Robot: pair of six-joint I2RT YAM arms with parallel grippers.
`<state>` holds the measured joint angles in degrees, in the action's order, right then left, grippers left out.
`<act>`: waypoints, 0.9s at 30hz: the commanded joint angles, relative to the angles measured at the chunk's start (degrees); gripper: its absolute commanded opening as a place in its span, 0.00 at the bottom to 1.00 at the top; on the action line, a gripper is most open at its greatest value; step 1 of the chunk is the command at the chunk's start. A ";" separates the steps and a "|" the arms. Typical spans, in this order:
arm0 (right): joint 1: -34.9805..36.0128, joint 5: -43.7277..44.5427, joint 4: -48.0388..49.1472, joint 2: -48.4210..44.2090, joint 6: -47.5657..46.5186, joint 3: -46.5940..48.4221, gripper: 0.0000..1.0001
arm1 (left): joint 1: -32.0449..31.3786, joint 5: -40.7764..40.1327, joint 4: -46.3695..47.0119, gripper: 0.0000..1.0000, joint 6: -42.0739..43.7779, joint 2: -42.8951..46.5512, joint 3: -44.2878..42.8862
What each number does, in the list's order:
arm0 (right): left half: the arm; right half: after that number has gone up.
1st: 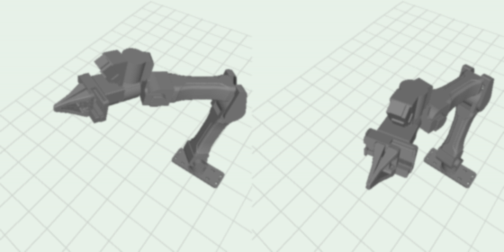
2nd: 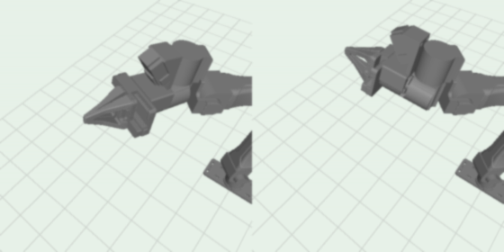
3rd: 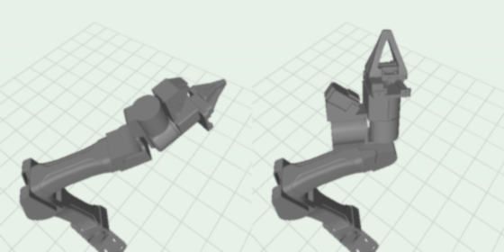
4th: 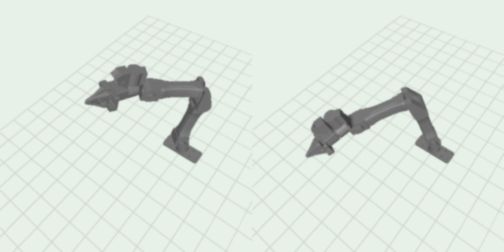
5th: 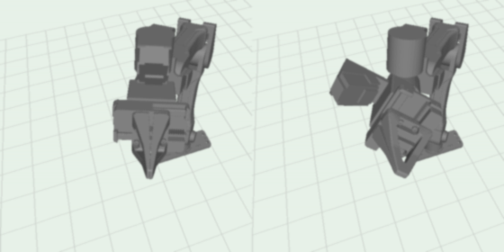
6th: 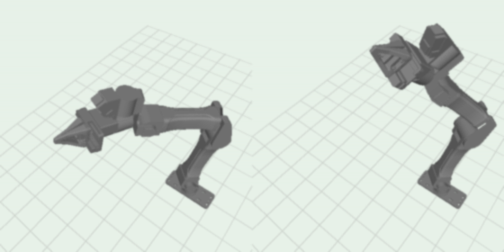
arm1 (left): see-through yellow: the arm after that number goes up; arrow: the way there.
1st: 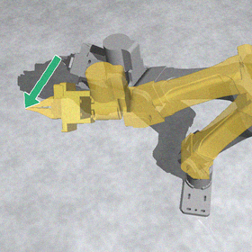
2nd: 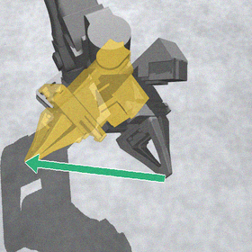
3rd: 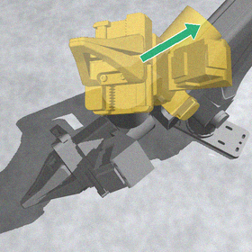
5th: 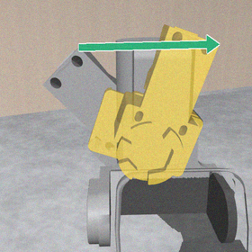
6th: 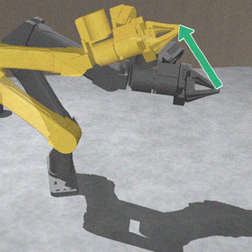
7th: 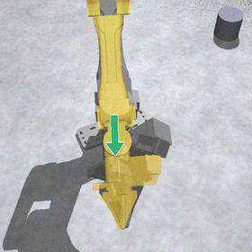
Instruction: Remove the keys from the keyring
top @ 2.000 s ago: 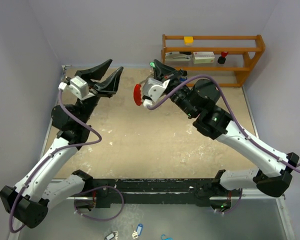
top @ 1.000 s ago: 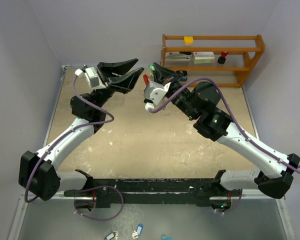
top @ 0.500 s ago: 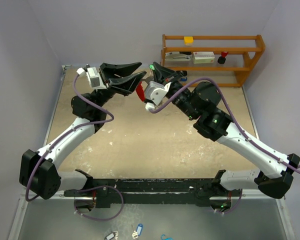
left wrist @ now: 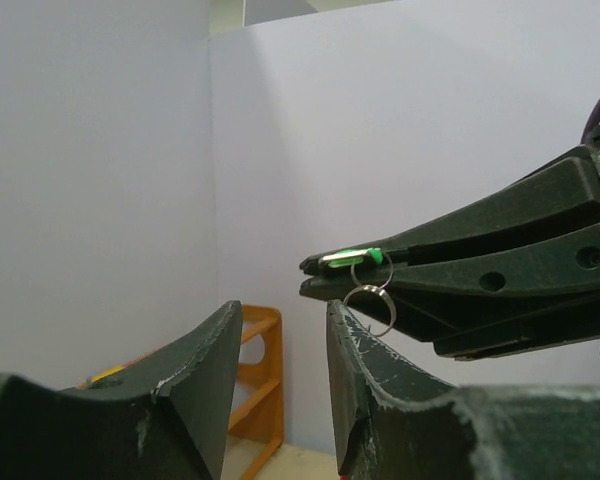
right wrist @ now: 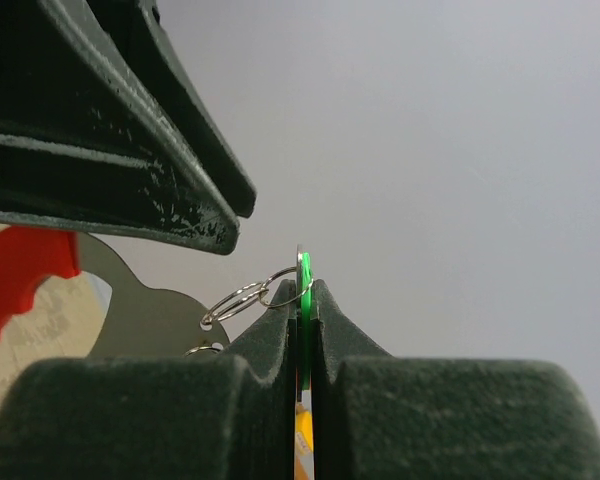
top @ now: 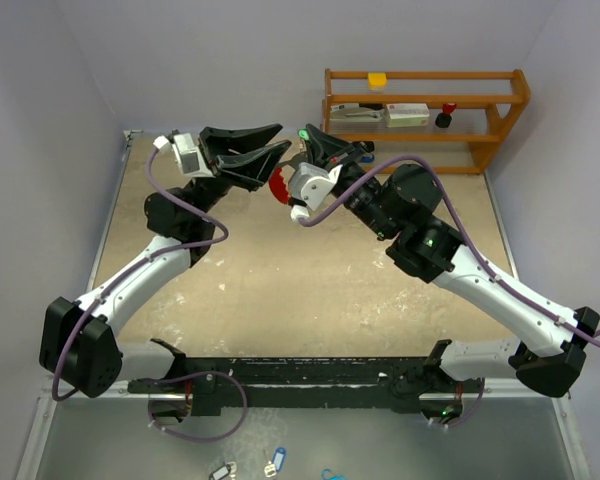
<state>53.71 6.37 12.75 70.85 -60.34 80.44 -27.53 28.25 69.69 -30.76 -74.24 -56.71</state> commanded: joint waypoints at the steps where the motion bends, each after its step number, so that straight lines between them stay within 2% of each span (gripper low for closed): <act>1: 0.08 -0.72 4.56 -1.51 1.00 1.12 0.00 | -0.20 -4.58 -4.53 0.36 3.66 2.58 1.00; 6: 0.08 -0.99 4.80 -1.50 1.09 1.28 0.00 | -0.16 -9.58 -14.94 0.33 9.83 6.42 1.33; 16: 0.08 -1.31 5.07 -0.62 1.13 1.69 0.00 | -0.16 -16.50 -23.31 0.33 16.79 10.74 1.88; 27: 0.08 -0.28 5.00 0.18 0.40 1.88 0.00 | -0.16 -13.98 -27.87 0.32 15.80 11.35 -1.85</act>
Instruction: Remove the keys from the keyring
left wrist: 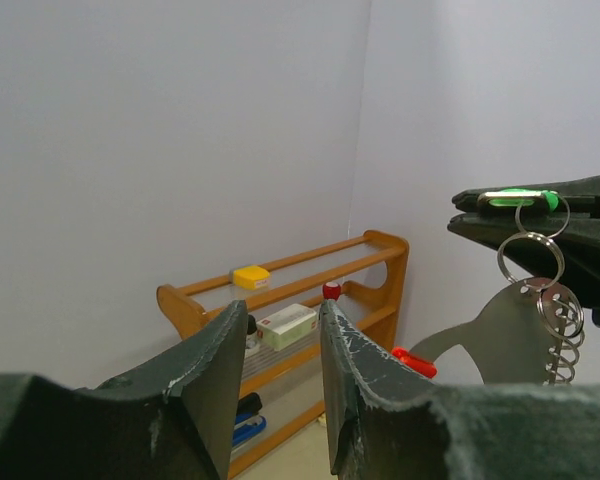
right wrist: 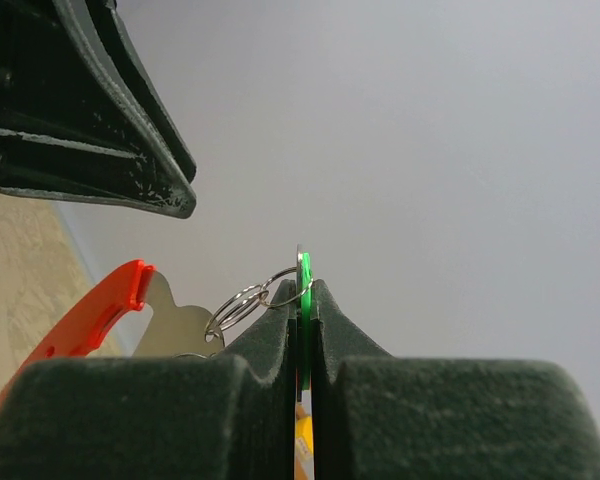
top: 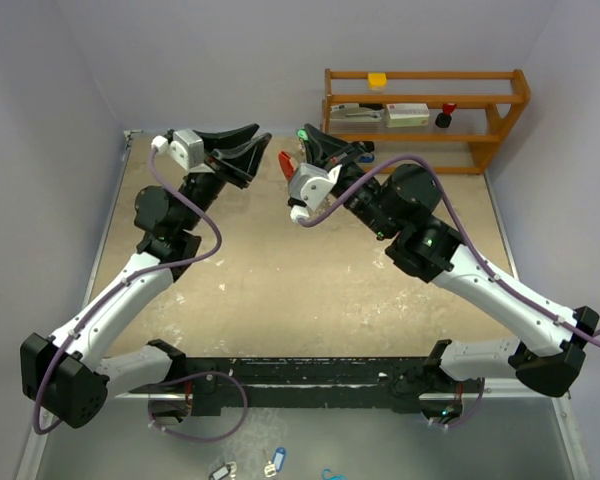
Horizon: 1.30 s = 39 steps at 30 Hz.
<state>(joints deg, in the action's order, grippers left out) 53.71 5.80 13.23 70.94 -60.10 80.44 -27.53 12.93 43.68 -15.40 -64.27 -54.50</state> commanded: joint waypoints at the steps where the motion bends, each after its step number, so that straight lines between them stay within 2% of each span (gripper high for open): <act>1: 0.08 0.48 4.52 0.22 0.11 1.91 0.00 | -0.16 1.26 -3.06 0.32 0.60 1.82 -4.40; 6: 0.08 1.30 4.87 1.17 -0.25 2.07 0.00 | -0.16 1.01 -7.88 0.34 0.10 4.88 -4.87; 12: 0.13 1.84 5.04 2.80 -0.24 2.50 0.00 | -0.22 7.67 -11.05 0.35 -2.40 8.00 -5.19; 16: 0.19 3.12 5.27 4.03 0.05 3.31 0.00 | -0.23 11.37 -9.74 0.36 -6.12 7.90 -4.13; 31: 1.88 9.83 1.35 6.85 -2.34 7.02 0.00 | -0.16 6.60 -12.91 0.36 -7.44 4.54 -1.59; 39: 1.92 10.36 2.21 7.23 -3.07 6.19 0.00 | -0.16 6.46 -7.47 0.38 -9.49 4.44 -0.24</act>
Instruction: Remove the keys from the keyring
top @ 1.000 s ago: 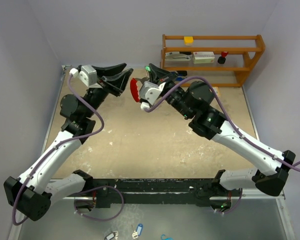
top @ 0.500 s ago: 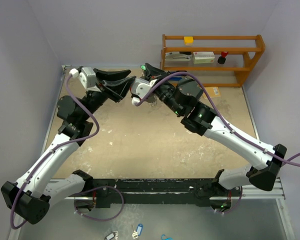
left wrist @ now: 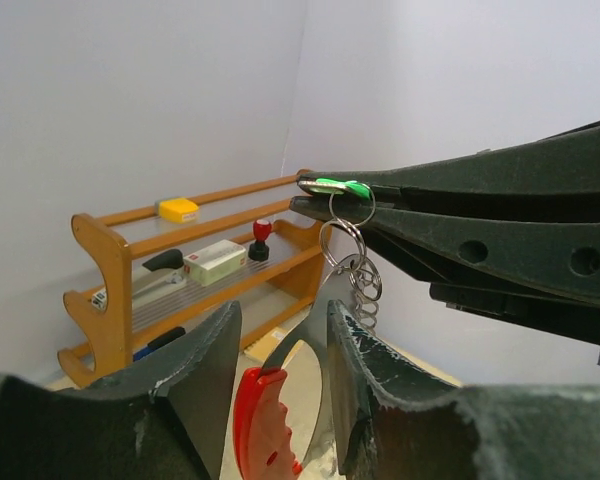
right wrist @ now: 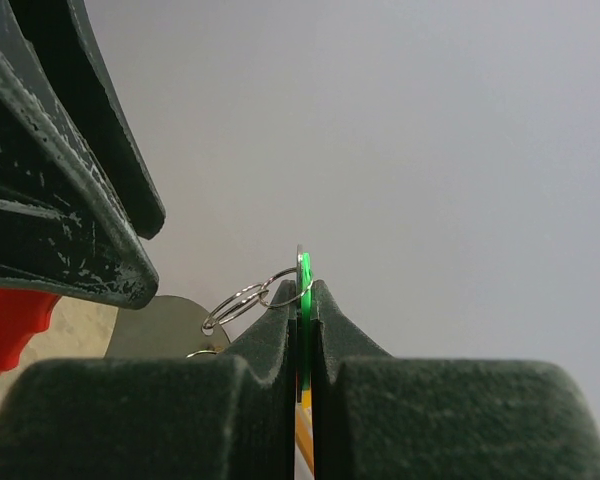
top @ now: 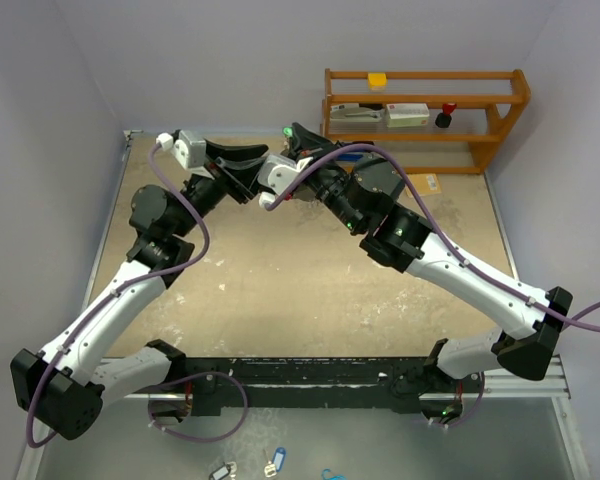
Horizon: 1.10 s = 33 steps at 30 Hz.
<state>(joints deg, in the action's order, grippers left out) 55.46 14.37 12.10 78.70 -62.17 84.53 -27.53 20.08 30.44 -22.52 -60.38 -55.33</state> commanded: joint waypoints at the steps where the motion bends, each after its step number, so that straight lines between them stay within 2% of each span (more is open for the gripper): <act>1: 0.17 1.85 3.37 -0.41 -1.06 2.03 0.00 | -0.17 -0.55 7.06 0.38 -2.86 0.53 0.85; 20: 0.44 -1.00 4.72 -3.32 -0.92 -1.32 0.00 | -0.16 -0.65 14.19 0.40 -3.63 -2.24 -0.58; 27: 0.44 -10.33 4.81 -8.44 1.04 -5.25 0.00 | -0.18 -3.75 9.56 0.40 3.01 -1.93 -1.96; 33: 0.41 -27.24 3.26 -16.85 2.62 -10.55 0.00 | -0.17 -11.80 3.72 0.41 9.38 0.05 -1.35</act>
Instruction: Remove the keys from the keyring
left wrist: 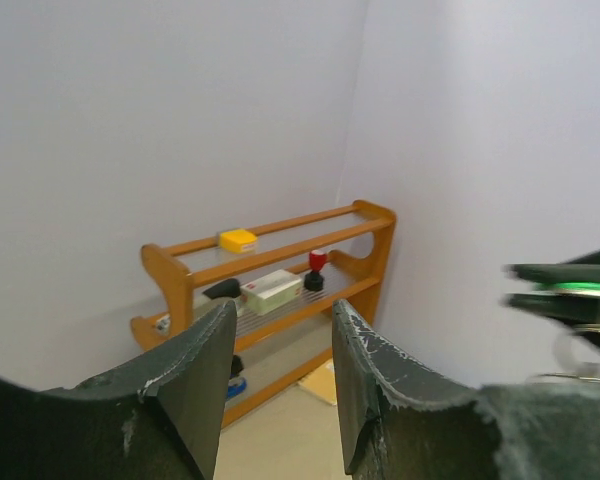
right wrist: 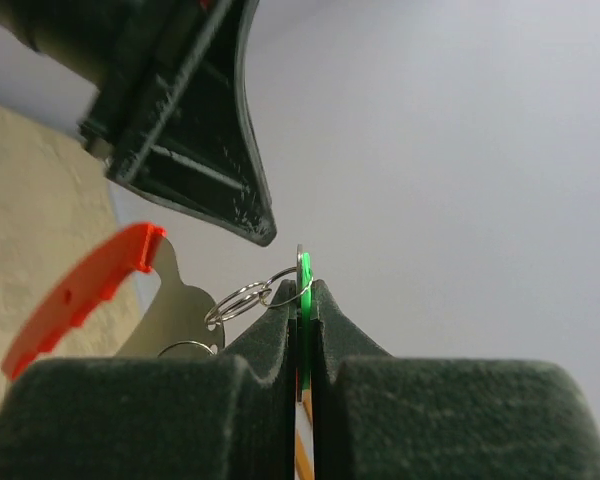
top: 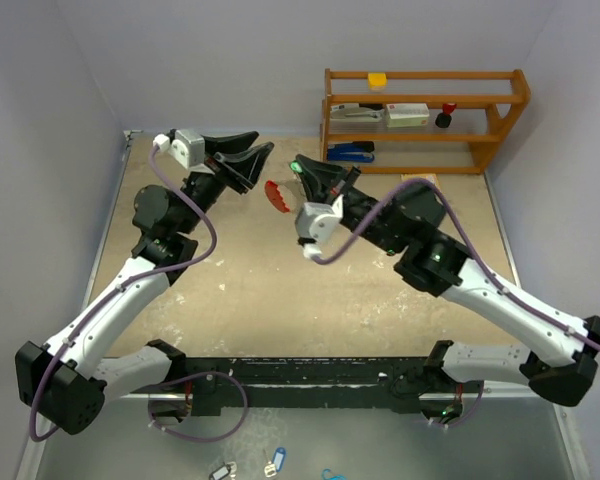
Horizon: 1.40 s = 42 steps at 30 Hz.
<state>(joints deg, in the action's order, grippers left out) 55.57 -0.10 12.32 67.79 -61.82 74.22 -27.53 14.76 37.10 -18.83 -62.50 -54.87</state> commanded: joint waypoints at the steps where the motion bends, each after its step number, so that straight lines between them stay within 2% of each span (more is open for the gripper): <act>1: 0.32 -15.01 1.80 -6.65 3.08 0.28 0.00 | -0.23 -7.68 -3.38 0.41 6.47 2.19 -1.60; 4: 0.32 -21.12 -0.56 -8.54 5.94 1.39 0.00 | -0.16 -9.03 -4.30 0.41 7.44 1.88 -1.35; 11: 0.32 -27.81 -2.68 -11.04 10.49 2.91 0.00 | -0.17 -7.79 -4.16 0.41 7.92 0.89 -1.38; 18: 0.31 -27.80 -2.28 -10.92 11.24 3.41 0.00 | -0.18 -3.22 -0.74 0.42 5.39 0.49 -0.73; 37: 0.32 -27.47 -1.26 -11.43 11.40 2.34 0.00 | -0.17 0.06 2.58 0.42 2.79 -0.24 -0.48; 42: 0.33 -24.11 0.89 -10.61 12.02 2.78 0.00 | -0.09 0.14 0.31 0.41 2.95 0.71 -2.11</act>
<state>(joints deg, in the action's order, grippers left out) 55.79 -26.70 7.68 57.43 -51.16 74.89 -27.53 13.76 36.29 -14.90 -62.89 -54.85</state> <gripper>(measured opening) 0.023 0.415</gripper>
